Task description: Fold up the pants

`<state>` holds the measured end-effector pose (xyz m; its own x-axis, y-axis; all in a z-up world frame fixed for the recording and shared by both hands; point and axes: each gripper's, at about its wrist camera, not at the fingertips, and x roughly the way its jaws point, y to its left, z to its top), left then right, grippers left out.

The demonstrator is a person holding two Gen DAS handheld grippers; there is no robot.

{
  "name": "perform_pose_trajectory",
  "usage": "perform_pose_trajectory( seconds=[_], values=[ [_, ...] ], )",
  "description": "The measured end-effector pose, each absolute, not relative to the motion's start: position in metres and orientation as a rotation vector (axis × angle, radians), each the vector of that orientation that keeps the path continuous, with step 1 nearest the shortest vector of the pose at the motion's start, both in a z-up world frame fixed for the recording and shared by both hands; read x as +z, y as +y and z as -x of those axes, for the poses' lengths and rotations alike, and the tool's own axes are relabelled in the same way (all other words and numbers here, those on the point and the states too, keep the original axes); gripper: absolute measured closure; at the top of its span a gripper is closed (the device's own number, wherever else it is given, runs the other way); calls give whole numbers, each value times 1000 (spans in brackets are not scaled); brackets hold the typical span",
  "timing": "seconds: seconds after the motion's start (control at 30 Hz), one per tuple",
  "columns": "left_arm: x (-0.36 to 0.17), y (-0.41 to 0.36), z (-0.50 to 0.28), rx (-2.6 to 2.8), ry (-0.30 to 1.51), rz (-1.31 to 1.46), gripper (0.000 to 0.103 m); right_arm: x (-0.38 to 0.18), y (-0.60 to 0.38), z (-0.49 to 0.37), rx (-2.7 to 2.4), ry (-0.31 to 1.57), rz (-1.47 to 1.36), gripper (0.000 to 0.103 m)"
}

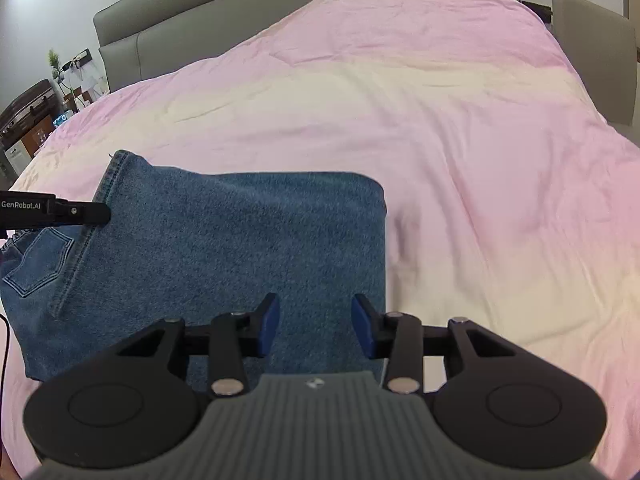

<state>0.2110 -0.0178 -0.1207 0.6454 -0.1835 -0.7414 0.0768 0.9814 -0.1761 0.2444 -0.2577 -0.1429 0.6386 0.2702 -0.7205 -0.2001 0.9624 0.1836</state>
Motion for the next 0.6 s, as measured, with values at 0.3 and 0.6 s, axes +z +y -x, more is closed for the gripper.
perform_pose_trajectory(
  seconds=[0.3, 0.6],
  values=[
    [-179, -11, -228, -111, 1007, 141, 84, -160, -243, -324, 278, 821, -26, 93],
    [-189, -14, -241, -115, 1032, 162, 79, -211, -237, -373, 222, 924, 7, 103]
  ],
)
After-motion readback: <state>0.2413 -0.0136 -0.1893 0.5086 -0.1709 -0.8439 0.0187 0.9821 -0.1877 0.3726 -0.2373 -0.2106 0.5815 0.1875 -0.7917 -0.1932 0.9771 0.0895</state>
